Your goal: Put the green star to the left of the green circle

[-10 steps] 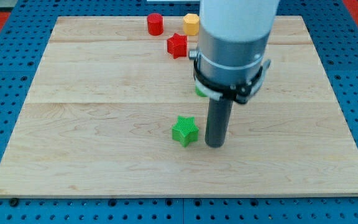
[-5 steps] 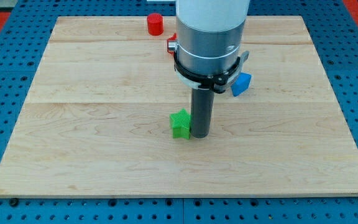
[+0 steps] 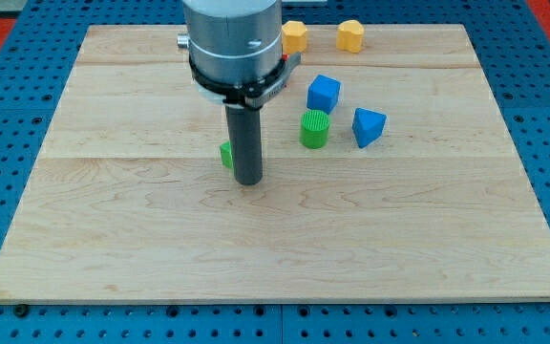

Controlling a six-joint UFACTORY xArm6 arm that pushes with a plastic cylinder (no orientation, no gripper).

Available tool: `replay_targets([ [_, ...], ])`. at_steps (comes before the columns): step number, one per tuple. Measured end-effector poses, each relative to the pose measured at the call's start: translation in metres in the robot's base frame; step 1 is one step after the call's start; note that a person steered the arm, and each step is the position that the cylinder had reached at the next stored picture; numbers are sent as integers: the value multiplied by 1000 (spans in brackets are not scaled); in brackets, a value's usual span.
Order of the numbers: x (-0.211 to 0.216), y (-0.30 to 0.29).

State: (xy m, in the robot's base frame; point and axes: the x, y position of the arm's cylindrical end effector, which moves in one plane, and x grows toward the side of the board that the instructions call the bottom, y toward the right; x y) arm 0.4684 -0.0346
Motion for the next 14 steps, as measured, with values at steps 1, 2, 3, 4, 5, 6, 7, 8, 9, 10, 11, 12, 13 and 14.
replay_targets([
  [1, 13, -3],
  [2, 30, -34],
  [3, 12, -45],
  [4, -15, -45],
  [5, -31, -40],
  [6, -41, -29],
  [7, -50, -28],
  [8, -27, -48],
  [9, -15, -27],
  [10, -15, -6],
  [11, -15, -2],
  [12, -18, -2],
  [13, -30, -2],
  [14, -34, -2],
])
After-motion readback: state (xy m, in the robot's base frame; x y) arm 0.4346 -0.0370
